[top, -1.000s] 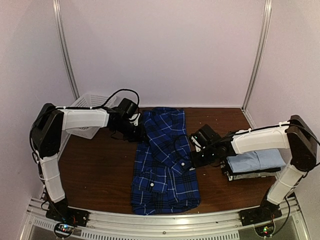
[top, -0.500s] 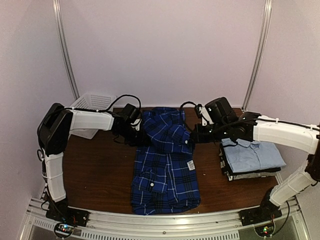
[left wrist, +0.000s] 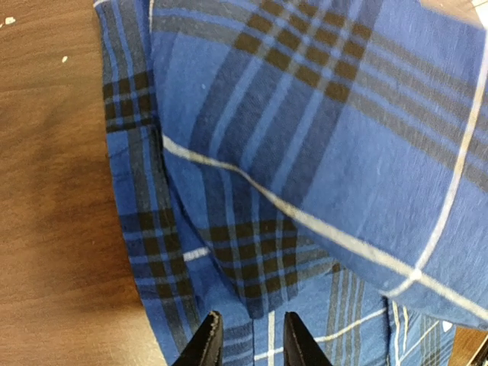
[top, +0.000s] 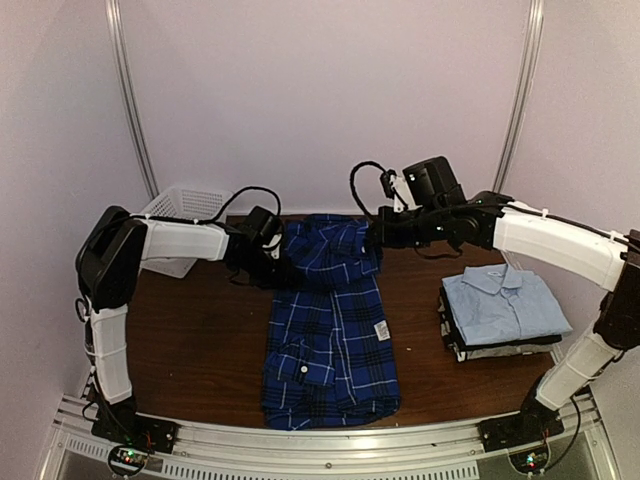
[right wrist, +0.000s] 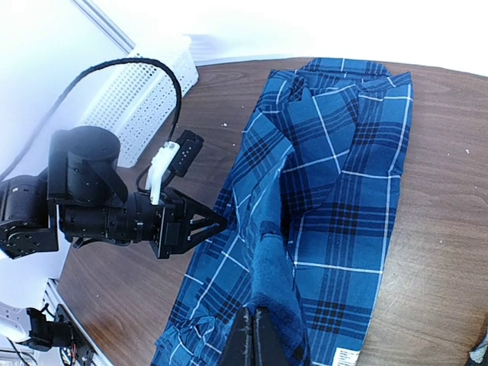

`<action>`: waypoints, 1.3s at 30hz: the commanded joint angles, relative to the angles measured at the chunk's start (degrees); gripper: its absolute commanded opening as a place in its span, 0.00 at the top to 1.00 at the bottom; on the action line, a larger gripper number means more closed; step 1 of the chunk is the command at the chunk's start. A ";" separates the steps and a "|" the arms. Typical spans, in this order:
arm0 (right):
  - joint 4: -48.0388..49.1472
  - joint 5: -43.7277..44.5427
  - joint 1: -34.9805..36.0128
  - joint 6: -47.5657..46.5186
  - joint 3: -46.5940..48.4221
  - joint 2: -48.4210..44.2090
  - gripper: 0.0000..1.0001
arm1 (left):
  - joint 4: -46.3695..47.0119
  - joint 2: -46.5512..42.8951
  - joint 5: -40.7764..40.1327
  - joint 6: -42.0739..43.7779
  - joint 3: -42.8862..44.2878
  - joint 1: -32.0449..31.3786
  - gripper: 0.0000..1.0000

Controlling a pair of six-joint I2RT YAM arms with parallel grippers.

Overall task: Fold and stack the long sleeve shirts
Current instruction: Adjust the sleeve at the center of the board.

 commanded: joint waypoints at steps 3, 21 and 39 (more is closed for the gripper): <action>0.08 -1.89 -0.39 0.25 2.17 0.96 1.00 | 1.38 3.14 -1.73 1.17 3.38 0.00 0.71; -4.91 -0.28 -4.34 0.35 -9.67 -6.48 1.00 | -0.66 2.57 -7.30 1.69 5.83 -0.41 1.00; -0.68 -6.59 -5.67 2.11 -30.21 -8.95 1.00 | 4.65 -0.59 0.10 4.28 0.48 3.54 1.00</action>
